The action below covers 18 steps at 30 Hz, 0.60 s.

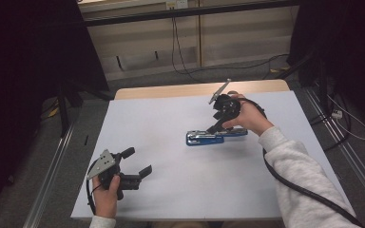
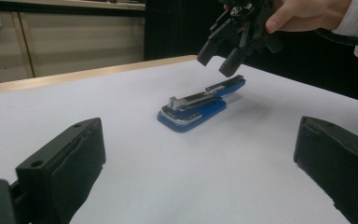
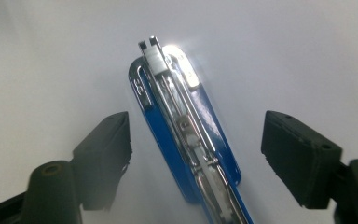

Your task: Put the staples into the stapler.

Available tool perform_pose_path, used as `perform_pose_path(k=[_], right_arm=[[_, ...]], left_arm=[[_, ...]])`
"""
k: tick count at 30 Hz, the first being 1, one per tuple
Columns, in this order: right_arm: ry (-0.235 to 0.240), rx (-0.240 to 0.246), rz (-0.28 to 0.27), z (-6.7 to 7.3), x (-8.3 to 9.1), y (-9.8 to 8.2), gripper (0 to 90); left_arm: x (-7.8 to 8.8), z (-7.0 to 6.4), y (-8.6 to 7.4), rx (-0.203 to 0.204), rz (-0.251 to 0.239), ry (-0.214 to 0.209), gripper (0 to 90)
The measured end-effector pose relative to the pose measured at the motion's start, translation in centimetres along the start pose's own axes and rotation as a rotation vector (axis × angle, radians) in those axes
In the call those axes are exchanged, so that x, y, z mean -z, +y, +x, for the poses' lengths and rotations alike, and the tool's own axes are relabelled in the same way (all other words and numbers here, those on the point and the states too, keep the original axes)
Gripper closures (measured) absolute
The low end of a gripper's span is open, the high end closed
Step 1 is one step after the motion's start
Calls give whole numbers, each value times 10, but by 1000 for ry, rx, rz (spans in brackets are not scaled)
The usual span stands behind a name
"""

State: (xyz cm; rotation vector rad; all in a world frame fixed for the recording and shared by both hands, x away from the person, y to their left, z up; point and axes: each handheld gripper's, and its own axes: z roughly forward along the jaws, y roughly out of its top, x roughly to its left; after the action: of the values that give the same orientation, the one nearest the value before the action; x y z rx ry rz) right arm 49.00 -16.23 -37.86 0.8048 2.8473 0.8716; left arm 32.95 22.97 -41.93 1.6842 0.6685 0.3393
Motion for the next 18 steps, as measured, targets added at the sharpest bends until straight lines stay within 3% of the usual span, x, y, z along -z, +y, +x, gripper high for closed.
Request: perform_pose_path(k=[2, 5, 11, 18], right_arm=[[-9, -22, -26, 0, 4, -6, 212], [-41, -51, -47, -2, 10, -20, 178], [-56, -88, -77, -2, 15, -38, 166], [-89, -129, -130, -2, 23, -59, 154]], left_arm=[[-5, 0, 1, 22, 20, -10, 20], [-12, -1, 2, 27, 41, -16, 20], [-25, -2, 5, 36, 74, -36, 20], [-41, -2, 9, 61, 92, -23, 19]])
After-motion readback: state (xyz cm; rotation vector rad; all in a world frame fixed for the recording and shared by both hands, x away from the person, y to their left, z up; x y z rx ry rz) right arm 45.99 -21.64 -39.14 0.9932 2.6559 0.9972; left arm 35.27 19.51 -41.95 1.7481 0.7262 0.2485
